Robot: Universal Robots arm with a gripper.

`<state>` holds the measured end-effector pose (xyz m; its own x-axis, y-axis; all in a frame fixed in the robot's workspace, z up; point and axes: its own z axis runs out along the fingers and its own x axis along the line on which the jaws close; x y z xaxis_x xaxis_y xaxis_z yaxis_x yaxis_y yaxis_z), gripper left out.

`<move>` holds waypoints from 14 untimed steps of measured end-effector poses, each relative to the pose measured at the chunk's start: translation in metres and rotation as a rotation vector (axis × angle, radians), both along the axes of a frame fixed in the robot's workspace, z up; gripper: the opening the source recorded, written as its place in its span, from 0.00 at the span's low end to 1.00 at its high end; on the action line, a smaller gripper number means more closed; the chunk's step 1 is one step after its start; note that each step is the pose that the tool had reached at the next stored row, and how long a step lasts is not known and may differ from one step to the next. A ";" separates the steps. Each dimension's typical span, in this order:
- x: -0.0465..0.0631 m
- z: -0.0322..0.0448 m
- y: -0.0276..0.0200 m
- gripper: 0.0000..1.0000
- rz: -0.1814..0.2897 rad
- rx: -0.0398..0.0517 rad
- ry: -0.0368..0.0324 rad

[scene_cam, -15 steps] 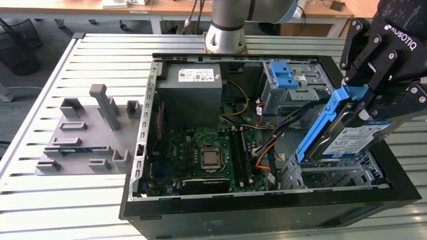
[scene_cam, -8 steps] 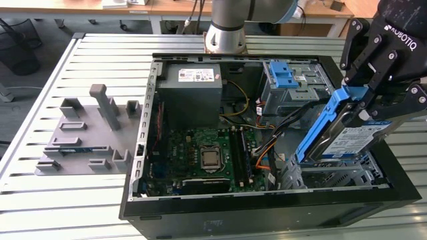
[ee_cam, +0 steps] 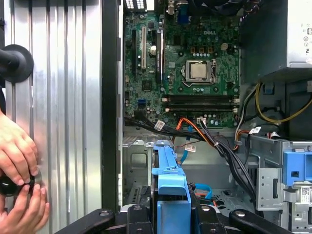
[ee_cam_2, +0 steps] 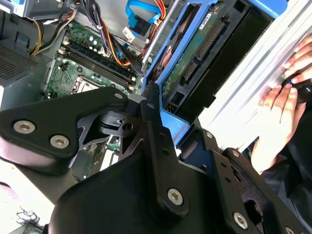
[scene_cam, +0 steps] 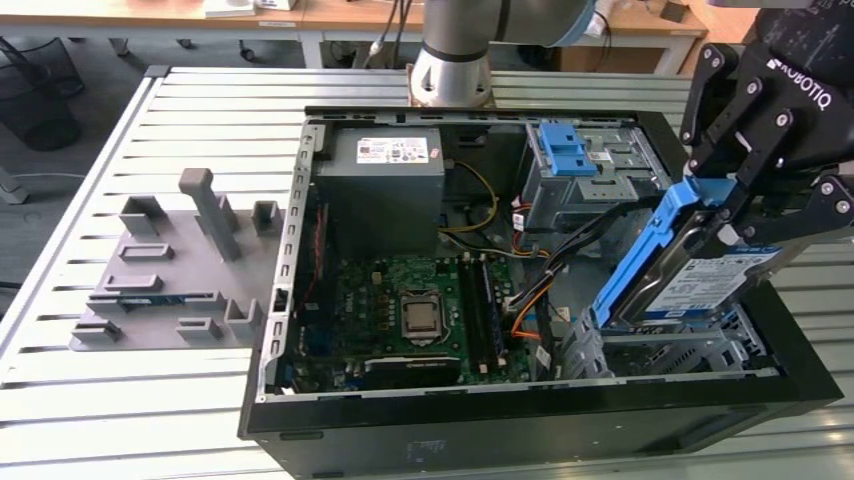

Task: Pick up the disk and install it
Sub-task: 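Insert the disk into the insertion slot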

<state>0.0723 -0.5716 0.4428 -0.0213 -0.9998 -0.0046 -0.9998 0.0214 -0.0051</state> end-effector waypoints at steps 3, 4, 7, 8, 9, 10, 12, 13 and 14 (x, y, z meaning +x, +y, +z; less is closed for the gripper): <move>0.000 -0.0020 0.0000 0.36 0.000 0.0000 0.0000; 0.000 -0.0027 0.0000 0.36 0.000 0.0001 0.0000; 0.001 -0.0041 0.0001 0.36 0.000 0.0000 0.0007; 0.001 -0.0044 0.0002 0.36 0.000 0.0001 0.0008; 0.001 -0.0048 0.0002 0.36 0.000 0.0001 0.0009; 0.001 -0.0051 0.0003 0.36 0.000 0.0001 0.0010; 0.001 -0.0058 0.0003 0.36 0.000 0.0000 0.0015; 0.001 -0.0061 0.0004 0.36 0.000 0.0000 0.0019; 0.001 -0.0064 0.0004 0.36 0.000 0.0000 0.0022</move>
<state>0.0731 -0.5712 0.4363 -0.0212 -0.9998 -0.0045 -0.9998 0.0212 -0.0029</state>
